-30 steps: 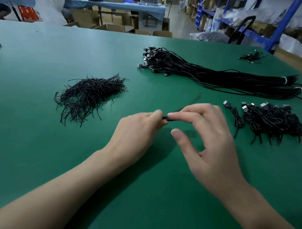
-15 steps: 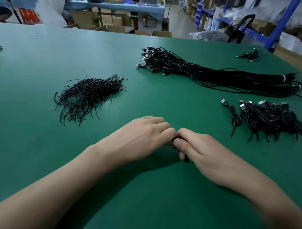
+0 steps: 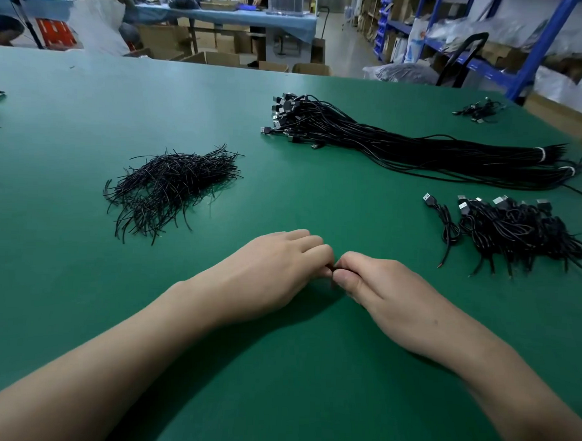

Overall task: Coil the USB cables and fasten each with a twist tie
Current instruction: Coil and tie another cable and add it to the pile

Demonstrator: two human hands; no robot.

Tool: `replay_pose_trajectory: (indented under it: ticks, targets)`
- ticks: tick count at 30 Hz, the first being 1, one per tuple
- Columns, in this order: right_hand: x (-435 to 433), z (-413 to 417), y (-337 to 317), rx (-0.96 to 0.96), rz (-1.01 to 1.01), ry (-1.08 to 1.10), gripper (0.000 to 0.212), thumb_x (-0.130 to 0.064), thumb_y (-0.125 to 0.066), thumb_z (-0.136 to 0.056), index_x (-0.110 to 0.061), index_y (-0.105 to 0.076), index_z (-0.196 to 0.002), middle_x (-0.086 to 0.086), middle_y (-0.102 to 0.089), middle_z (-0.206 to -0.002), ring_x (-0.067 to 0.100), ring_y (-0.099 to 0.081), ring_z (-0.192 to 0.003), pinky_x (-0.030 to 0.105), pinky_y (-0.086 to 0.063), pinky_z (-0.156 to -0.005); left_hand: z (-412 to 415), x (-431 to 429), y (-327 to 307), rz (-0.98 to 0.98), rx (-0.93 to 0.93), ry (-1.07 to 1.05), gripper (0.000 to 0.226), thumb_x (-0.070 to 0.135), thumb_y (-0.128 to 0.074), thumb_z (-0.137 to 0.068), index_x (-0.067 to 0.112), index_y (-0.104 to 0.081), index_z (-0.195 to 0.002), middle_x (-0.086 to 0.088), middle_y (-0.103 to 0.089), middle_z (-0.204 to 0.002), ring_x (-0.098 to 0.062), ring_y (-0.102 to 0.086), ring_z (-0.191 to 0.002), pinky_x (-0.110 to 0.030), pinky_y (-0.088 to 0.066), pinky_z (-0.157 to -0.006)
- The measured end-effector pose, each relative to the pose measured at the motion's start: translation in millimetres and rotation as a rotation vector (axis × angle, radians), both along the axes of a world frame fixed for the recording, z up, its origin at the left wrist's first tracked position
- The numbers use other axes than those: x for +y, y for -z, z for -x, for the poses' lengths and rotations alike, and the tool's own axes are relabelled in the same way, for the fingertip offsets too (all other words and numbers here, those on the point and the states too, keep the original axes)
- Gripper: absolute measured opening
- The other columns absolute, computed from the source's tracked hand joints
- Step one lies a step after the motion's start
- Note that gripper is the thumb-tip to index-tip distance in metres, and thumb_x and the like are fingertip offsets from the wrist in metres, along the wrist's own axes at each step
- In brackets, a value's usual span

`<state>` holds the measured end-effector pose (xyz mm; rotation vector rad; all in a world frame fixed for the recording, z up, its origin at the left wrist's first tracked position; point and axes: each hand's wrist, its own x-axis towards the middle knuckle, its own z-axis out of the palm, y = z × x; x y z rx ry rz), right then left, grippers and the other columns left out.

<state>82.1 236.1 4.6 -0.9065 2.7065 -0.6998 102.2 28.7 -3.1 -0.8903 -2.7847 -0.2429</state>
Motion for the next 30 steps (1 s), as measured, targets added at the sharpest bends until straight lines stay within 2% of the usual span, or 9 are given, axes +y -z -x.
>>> replay_pose_trajectory:
  ticks: [5, 8, 10, 13, 16, 19, 23, 27, 30]
  targets:
    - [1.9, 0.5, -2.2, -0.202, 0.215, -0.027, 0.029, -0.036, -0.045, -0.105, -0.031, -0.057, -0.079, -0.011, -0.045, -0.061, 0.012, -0.037, -0.058, 0.035, -0.034, -0.058, 3.2, -4.8, -2.5, 0.086, 0.231, 0.057, 0.033, 0.034, -0.034, -0.106, 0.016, -0.061, -0.098, 0.004, -0.059, -0.090, -0.017, -0.051, -0.083, -0.028, -0.038, -0.070]
    - [0.5, -0.7, -0.9, -0.201, 0.243, -0.008, 0.032, -0.032, -0.043, -0.106, -0.026, -0.053, -0.076, -0.011, -0.043, -0.060, 0.011, -0.036, -0.057, 0.032, -0.032, -0.058, 6.8, -5.3, -4.7, 0.063, 0.209, 0.049, 0.036, 0.039, -0.037, -0.105, 0.019, -0.067, -0.103, 0.005, -0.062, -0.092, -0.018, -0.055, -0.087, -0.030, -0.042, -0.073]
    - [-1.2, -0.6, 0.1, -0.207, 0.285, 0.035, 0.032, -0.031, -0.041, -0.106, -0.023, -0.051, -0.076, -0.012, -0.042, -0.058, 0.010, -0.034, -0.056, 0.029, -0.031, -0.057, 10.4, -12.0, -11.3, -0.076, 0.150, -0.012, 0.039, 0.043, -0.038, -0.104, 0.020, -0.068, -0.111, 0.004, -0.064, -0.099, -0.018, -0.056, -0.095, -0.032, -0.043, -0.082]
    - [-2.3, 0.8, -0.6, -0.269, 0.420, 0.141, 0.033, -0.028, -0.038, -0.107, -0.015, -0.049, -0.079, -0.013, -0.039, -0.059, 0.011, -0.034, -0.057, 0.026, -0.032, -0.055, 18.0, -47.4, -23.5, -0.374, 0.106, -0.331, 0.036, 0.039, -0.038, -0.105, 0.021, -0.066, -0.120, 0.004, -0.063, -0.112, -0.020, -0.059, -0.108, -0.033, -0.044, -0.095]
    - [-3.5, -0.1, -2.8, -0.455, 0.643, 0.234, 0.033, -0.031, -0.038, -0.109, -0.017, -0.050, -0.082, -0.011, -0.040, -0.062, 0.008, -0.036, -0.054, 0.015, -0.032, -0.047, 19.9, -96.5, -26.2, -0.255, 0.120, -0.727, 0.023, 0.027, -0.049, -0.103, 0.031, -0.070, -0.112, 0.003, -0.065, -0.117, -0.031, -0.062, -0.108, -0.043, -0.051, -0.088]
    - [-7.0, -3.1, -4.5, -0.616, 0.810, 0.245, 0.032, -0.037, -0.040, -0.107, -0.018, -0.050, -0.084, -0.009, -0.040, -0.064, 0.008, -0.036, -0.053, 0.017, -0.027, -0.044, 16.3, -126.5, -24.0, -0.078, 0.059, -0.896, 0.027, 0.019, -0.057, -0.099, 0.039, -0.074, -0.105, 0.004, -0.064, -0.112, -0.029, -0.062, -0.102, -0.036, -0.047, -0.073]
    - [-9.4, -4.1, -3.5, -0.757, 0.925, 0.246, 0.030, -0.038, -0.042, -0.106, -0.016, -0.050, -0.086, -0.008, -0.039, -0.064, 0.007, -0.035, -0.052, 0.019, -0.025, -0.043, 16.3, -141.3, -23.0, 0.027, 0.000, -0.905, 0.028, 0.018, -0.070, -0.092, 0.043, -0.075, -0.103, 0.007, -0.059, -0.103, -0.021, -0.059, -0.101, -0.031, -0.040, -0.066]
    - [-12.3, -6.4, -1.0, -0.832, 0.968, 0.245, 0.029, -0.037, -0.042, -0.105, -0.016, -0.050, -0.087, -0.007, -0.038, -0.065, 0.007, -0.035, -0.052, 0.019, -0.028, -0.043, 16.5, -142.0, -19.4, -0.016, 0.033, -0.815, 0.017, 0.025, -0.074, -0.090, 0.041, -0.076, -0.096, 0.008, -0.059, -0.099, -0.017, -0.054, -0.094, -0.030, -0.037, -0.065]
    - [-14.1, -7.8, 0.9, -0.854, 0.984, 0.226, 0.029, -0.037, -0.043, -0.105, -0.015, -0.049, -0.087, -0.006, -0.038, -0.065, 0.008, -0.035, -0.052, 0.019, -0.028, -0.044, 15.4, -141.7, -18.7, -0.054, 0.033, -0.715, 0.014, 0.027, -0.074, -0.089, 0.041, -0.075, -0.089, 0.011, -0.060, -0.098, -0.013, -0.052, -0.094, -0.032, -0.042, -0.067]
